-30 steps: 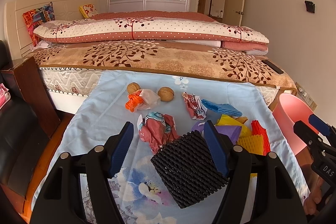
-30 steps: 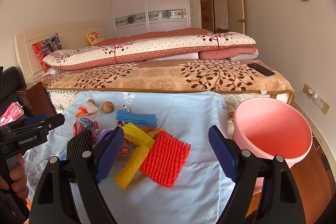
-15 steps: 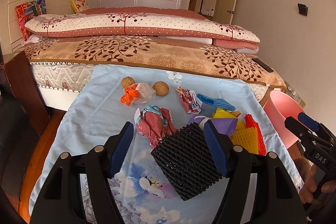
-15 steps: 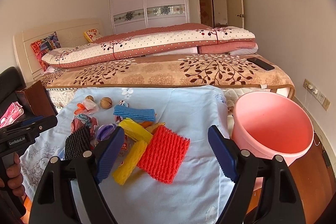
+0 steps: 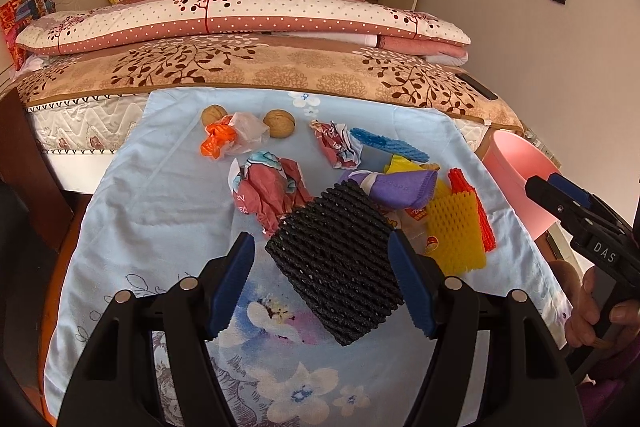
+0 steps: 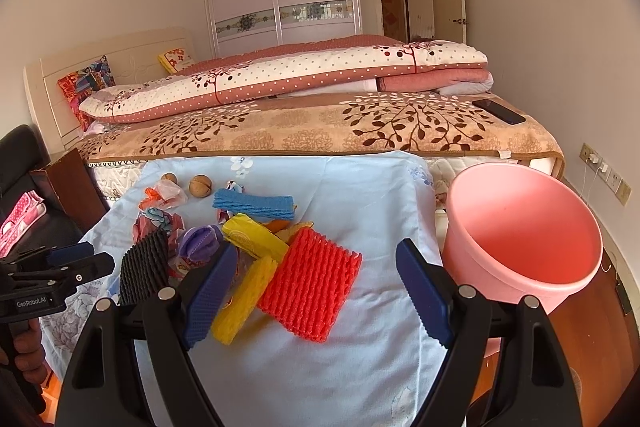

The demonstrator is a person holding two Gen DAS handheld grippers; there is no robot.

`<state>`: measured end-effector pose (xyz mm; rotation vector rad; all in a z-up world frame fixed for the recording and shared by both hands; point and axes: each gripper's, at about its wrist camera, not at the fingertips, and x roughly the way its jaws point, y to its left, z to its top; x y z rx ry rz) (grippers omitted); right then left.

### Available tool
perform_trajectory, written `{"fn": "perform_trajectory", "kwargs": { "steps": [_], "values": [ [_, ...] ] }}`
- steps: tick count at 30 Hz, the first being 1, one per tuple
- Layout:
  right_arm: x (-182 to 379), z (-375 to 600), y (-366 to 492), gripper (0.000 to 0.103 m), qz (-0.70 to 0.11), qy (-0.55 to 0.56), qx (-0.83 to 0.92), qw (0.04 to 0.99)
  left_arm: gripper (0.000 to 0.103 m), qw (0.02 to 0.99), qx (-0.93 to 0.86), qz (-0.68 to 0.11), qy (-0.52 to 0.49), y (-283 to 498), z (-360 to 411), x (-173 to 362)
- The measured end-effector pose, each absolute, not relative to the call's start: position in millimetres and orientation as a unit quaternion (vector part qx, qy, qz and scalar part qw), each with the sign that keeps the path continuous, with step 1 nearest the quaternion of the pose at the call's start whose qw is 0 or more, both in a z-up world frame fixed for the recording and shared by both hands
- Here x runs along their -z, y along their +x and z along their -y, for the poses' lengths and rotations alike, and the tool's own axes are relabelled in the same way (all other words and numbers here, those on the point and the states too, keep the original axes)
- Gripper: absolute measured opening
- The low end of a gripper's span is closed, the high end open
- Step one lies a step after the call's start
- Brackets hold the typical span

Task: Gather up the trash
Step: 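Grasp the purple glove with the left tool while the right tool grasps the yellow foam net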

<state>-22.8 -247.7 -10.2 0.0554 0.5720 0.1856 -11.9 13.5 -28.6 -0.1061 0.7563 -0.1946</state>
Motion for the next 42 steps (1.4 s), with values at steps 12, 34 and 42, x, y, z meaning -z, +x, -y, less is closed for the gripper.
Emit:
{"fn": "perform_trajectory", "kwargs": {
  "steps": [12, 34, 42],
  "values": [
    [17.5, 246.6, -17.6, 0.08, -0.297, 0.025, -0.096, 0.95, 0.069, 0.894, 0.115, -0.425, -0.086, 4.9, -17.2, 57.3],
    [25.6, 229.8, -13.7, 0.066, -0.325, 0.019, -0.152, 0.933, 0.0, 0.897, 0.133, -0.412, -0.091, 1.4, -22.5, 53.1],
    [42.3, 209.8, -4.8, 0.05, -0.371, 0.006, -0.187, 0.91, 0.0, 0.898, 0.144, -0.403, -0.103, 1.1, -26.5, 43.7]
  ]
}}
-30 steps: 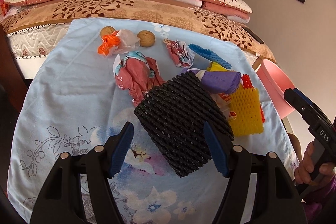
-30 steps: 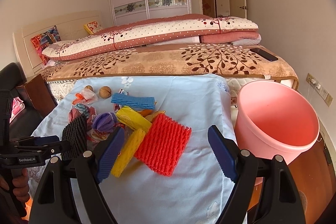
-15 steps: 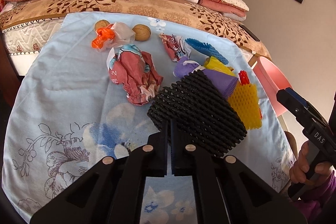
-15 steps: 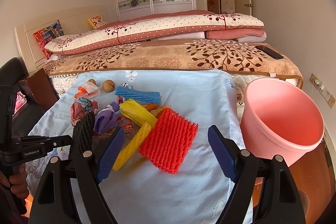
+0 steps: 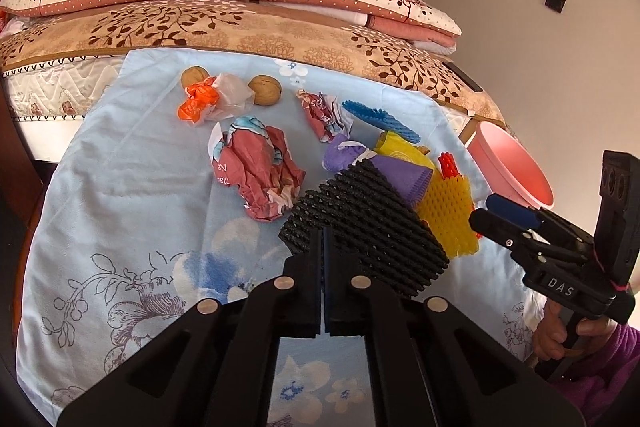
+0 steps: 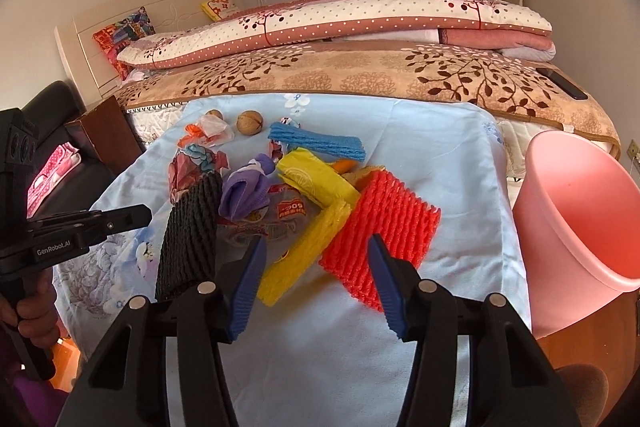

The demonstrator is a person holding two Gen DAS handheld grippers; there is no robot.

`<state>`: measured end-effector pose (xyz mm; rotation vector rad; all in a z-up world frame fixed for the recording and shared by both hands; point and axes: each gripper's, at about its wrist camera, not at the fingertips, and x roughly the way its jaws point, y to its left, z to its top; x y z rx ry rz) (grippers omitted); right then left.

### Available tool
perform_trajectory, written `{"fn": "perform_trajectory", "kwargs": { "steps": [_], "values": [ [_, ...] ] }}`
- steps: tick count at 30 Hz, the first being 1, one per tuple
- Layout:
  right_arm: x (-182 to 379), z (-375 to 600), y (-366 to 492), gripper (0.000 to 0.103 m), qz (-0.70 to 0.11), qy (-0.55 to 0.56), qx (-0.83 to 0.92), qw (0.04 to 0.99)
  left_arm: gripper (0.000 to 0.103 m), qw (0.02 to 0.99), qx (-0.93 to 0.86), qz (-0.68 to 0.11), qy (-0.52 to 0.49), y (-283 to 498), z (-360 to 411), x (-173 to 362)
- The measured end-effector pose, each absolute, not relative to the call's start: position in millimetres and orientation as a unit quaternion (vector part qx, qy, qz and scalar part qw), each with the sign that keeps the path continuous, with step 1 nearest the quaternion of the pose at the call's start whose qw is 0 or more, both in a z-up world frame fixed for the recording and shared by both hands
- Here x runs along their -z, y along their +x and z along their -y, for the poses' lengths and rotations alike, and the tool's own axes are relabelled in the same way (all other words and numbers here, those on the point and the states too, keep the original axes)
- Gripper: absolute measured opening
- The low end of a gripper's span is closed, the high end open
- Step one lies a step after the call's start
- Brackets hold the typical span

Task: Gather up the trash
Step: 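Grasp the purple glove with the left tool while the right tool grasps the yellow foam net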

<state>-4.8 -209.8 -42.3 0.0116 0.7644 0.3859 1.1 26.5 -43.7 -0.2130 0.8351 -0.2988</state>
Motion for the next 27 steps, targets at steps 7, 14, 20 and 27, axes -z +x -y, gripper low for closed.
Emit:
{"fn": "perform_trajectory", "kwargs": {
  "steps": [7, 14, 20, 27],
  "values": [
    [54.6, 197.8, 6.4, 0.031, -0.402, -0.002, -0.2, 0.894, 0.0, 0.897, 0.149, -0.401, -0.114, 6.8, -26.0, 32.5],
    [55.1, 203.1, 8.2, 0.009, -0.406, 0.014, -0.209, 0.89, 0.029, 0.896, 0.154, -0.401, -0.114, 12.0, -14.4, 25.9],
    [36.6, 218.6, 3.4, 0.009, -0.386, 0.036, -0.213, 0.897, 0.03, 0.901, 0.172, -0.389, -0.086, 17.7, 10.3, 15.5],
    [16.9, 241.0, -3.9, 0.009, -0.364, 0.063, -0.208, 0.906, 0.03, 0.908, 0.165, -0.384, -0.015, 28.4, 55.0, 18.4]
  ]
}}
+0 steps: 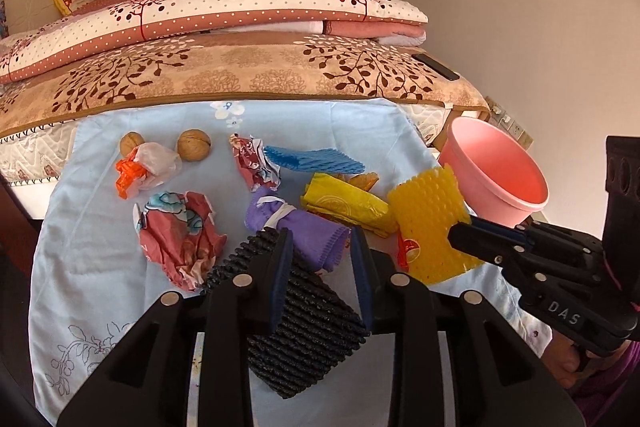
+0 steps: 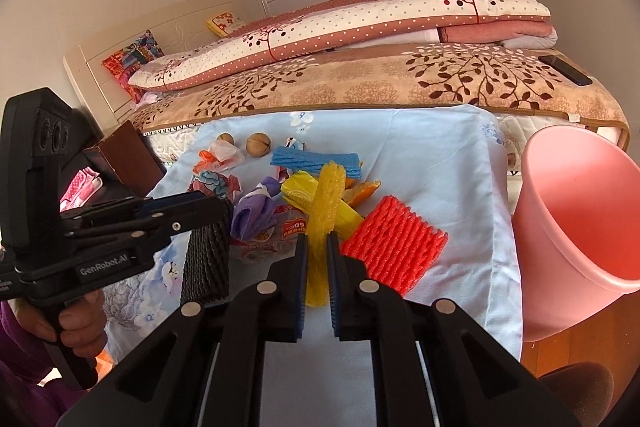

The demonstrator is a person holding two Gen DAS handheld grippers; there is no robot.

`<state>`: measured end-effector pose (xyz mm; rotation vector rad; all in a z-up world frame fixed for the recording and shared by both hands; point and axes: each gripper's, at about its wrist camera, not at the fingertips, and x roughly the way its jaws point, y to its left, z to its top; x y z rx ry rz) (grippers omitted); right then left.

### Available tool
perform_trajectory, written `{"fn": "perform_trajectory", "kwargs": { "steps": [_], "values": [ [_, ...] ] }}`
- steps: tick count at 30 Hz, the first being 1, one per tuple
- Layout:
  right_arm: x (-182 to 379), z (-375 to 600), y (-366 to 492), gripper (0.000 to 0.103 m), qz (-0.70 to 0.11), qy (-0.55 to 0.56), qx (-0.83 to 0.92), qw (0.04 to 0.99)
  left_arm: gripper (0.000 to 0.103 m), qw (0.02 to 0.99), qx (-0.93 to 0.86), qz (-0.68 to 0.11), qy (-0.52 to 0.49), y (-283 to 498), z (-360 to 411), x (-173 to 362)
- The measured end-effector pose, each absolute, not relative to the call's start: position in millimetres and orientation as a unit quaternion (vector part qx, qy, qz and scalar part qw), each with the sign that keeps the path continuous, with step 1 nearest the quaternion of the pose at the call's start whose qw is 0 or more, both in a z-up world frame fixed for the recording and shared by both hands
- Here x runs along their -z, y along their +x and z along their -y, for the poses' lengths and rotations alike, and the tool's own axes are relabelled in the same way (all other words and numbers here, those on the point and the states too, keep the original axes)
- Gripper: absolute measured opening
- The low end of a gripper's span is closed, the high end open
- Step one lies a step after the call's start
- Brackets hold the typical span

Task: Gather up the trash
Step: 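Grasp the purple glove with the left tool while the right tool grasps the yellow foam net, then carry the purple glove and yellow foam net over the pink bucket with both tools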

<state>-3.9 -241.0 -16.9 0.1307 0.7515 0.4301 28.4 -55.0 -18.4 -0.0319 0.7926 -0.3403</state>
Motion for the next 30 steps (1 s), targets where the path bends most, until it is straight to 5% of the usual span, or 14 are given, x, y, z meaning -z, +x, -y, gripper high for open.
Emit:
{"fn": "perform_trajectory", "kwargs": {
  "steps": [15, 20, 30],
  "values": [
    [15.6, 273.4, -6.3, 0.009, -0.349, 0.084, -0.192, 0.913, 0.029, 0.914, 0.08, -0.392, 0.065, 44.9, 81.8, 43.3],
    [17.9, 277.8, -4.2, 0.009, -0.348, 0.09, -0.196, 0.912, 0.014, 0.918, 0.07, -0.387, 0.042, 44.1, 69.3, 36.0],
    [11.0, 283.0, -0.8, 0.009, -0.336, 0.1, -0.203, 0.914, 0.011, 0.928, 0.087, -0.36, -0.031, 35.3, 46.6, -2.6]
  ]
}}
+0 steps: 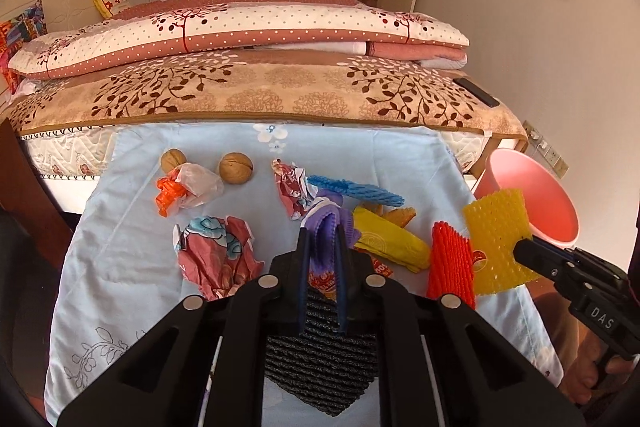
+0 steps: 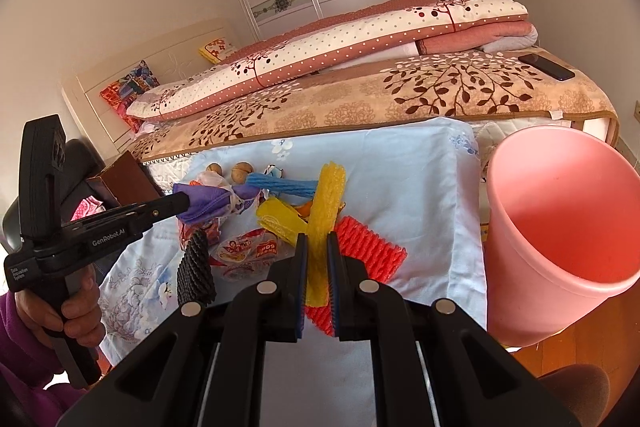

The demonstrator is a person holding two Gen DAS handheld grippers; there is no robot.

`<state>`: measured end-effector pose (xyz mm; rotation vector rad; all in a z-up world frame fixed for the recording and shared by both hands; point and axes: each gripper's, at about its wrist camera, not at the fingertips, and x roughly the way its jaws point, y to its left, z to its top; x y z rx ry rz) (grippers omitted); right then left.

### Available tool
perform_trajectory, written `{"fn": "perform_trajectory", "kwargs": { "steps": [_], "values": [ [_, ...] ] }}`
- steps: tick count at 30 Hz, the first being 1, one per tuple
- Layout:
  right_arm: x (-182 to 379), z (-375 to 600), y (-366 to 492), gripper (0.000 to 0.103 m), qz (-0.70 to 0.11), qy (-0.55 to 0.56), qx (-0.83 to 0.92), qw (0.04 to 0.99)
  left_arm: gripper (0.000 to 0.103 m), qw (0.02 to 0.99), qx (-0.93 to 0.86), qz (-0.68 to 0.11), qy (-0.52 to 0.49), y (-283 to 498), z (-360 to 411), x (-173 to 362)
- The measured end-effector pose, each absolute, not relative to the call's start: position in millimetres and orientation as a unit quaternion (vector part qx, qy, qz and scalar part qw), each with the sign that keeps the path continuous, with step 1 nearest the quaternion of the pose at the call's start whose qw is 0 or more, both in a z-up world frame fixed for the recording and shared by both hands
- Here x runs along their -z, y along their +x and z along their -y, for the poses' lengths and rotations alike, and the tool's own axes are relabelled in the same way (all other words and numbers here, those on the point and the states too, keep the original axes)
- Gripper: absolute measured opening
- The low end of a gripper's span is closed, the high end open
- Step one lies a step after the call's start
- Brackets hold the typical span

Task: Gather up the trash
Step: 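Carry the purple glove and yellow foam net over the pink bucket with both tools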

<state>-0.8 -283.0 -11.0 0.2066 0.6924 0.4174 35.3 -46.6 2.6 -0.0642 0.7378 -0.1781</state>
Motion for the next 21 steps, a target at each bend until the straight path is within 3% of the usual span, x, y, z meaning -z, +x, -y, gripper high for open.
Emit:
{"fn": "perform_trajectory", "kwargs": {
  "steps": [21],
  "values": [
    [-13.2, 373.3, 3.3, 0.009, -0.295, 0.128, -0.096, 0.942, 0.011, 0.916, 0.241, -0.319, -0.037, 43.8, 152.6, -42.8]
  ]
}}
